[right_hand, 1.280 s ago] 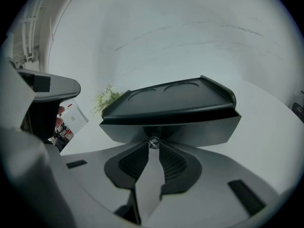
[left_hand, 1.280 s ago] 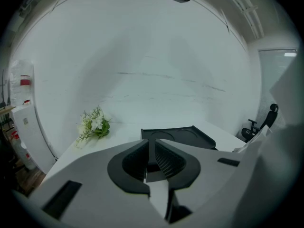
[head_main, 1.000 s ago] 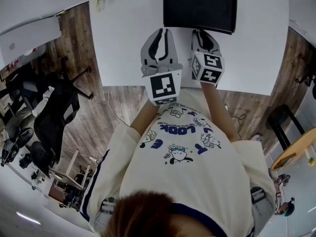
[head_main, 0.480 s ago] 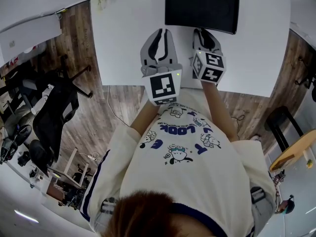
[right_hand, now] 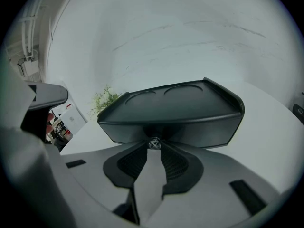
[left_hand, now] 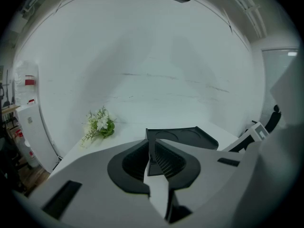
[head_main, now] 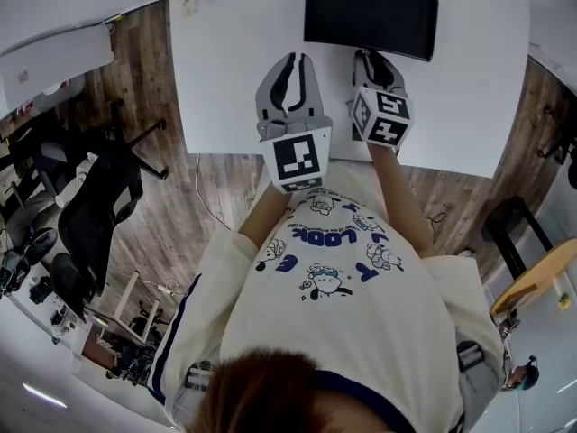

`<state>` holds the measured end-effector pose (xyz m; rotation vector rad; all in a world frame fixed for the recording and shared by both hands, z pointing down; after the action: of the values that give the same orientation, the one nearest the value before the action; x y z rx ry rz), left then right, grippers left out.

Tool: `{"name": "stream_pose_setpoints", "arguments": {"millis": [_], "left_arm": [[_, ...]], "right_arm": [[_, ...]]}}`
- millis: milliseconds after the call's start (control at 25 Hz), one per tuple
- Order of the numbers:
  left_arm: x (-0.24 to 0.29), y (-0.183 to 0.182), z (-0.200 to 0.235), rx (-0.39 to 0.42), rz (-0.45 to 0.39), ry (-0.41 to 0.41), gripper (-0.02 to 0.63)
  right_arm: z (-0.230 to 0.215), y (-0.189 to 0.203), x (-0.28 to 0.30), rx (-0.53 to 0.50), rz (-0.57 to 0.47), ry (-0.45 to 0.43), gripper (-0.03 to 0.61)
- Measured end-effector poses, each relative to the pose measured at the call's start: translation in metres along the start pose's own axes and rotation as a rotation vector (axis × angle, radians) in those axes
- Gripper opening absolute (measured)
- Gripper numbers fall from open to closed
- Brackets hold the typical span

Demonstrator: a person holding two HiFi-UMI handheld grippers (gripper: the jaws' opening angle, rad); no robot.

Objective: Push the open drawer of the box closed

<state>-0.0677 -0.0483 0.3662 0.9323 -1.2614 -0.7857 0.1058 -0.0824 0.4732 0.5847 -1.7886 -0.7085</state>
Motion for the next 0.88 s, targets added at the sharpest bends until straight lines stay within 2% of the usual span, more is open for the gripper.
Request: {"name": "stream_pose_setpoints", "arguments": {"millis": [120,360,440,600,880], "left_arm": [[-0.005,-0.001,0.000,0.003,-0.014,0.003,0.049],[-0.016,-0.008,0.000,0.008,-0.056,0.014,0.049],[-0.021,-0.011,-0.001,0.013,-0.072,0.020,0.048],[-0.029,-0.020,-0.005,0.024,-0.114,0.034,0.049],[-0.042,-0.038,-0.013,0.054,-0.197,0.050,0.048]], "right_arm": [[0.005,0.000,-0.005,-0.014,-0.010,-0.006,0.166],[0.020,-0.008,-0.035,-0.014,-0.090,-0.012,0.166],[0.026,-0.014,-0.049,-0.008,-0.136,-0.020,0.150],[0.036,-0.030,-0.078,-0.017,-0.239,-0.025,0.071],[0.047,-0.051,-0.109,-0.063,-0.368,-0.042,0.054]]}}
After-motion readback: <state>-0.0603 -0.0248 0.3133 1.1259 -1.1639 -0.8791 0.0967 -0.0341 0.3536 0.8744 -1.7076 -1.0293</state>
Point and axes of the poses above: the fingertips, and each gripper's own axes: x forward along the fingers, z to its left, y out of its underside, the point moved 10 cm from there along -x, backward along the fingers, and after that the axes turned 1 degree about x, right-handed, at the moved point
